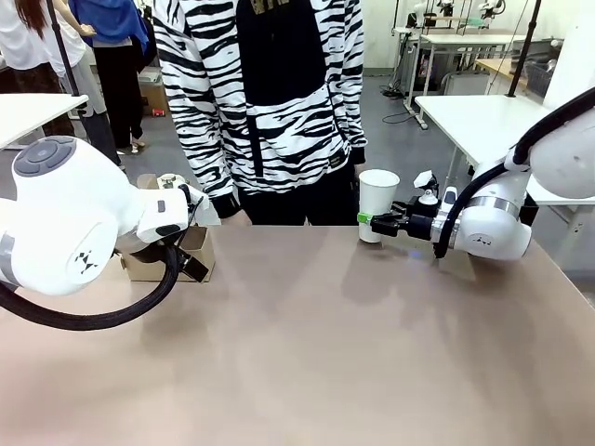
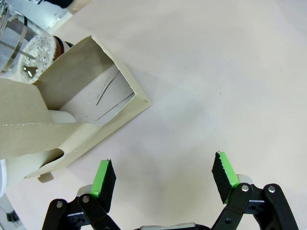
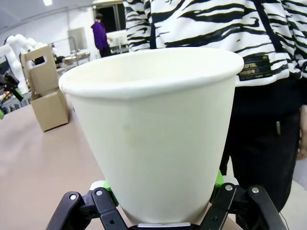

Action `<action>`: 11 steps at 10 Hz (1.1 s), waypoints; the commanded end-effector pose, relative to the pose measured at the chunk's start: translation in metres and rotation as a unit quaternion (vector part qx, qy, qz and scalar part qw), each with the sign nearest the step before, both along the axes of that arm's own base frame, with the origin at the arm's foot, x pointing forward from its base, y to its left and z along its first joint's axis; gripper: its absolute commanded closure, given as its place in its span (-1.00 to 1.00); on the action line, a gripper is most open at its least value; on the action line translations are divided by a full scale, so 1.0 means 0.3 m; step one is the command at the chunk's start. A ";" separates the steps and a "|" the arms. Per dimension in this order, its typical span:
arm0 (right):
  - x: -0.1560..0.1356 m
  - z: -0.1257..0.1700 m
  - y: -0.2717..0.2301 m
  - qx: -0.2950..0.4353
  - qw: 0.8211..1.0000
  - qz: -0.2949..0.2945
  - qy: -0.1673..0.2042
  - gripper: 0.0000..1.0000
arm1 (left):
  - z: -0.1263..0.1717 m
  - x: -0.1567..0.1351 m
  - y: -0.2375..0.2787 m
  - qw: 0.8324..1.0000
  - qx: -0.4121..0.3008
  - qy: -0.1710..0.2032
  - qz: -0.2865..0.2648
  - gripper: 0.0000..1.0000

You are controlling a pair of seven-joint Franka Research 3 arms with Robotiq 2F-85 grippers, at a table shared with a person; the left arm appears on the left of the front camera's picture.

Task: Pour a drink into a cup and package it in a carrier.
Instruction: When a person places the Paper Cup Lid on the 600 ml Paper Cup , lift the 600 ml Paper Cup.

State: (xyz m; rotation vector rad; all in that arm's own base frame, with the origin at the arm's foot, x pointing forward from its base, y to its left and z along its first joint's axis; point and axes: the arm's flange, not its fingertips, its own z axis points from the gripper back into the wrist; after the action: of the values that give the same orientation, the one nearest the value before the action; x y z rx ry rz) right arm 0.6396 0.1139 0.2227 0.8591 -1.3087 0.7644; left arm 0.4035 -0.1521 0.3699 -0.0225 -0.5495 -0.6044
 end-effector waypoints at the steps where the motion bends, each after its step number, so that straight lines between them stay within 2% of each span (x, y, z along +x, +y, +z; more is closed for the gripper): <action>1: 0.001 0.011 0.004 0.000 1.000 -0.001 -0.002 -0.61 | 0.002 -0.001 0.001 1.000 -0.001 0.000 0.000 -1.00; 11: 0.001 0.011 0.004 0.000 1.000 -0.001 -0.002 -0.61 | 0.002 -0.001 0.001 1.000 -0.001 0.000 0.000 -1.00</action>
State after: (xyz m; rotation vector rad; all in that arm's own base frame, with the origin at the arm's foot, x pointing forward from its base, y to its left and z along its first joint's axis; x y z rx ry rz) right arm 0.6396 0.1139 0.2227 0.8591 -1.3087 0.7644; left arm 0.4035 -0.1521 0.3699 -0.0225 -0.5495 -0.6045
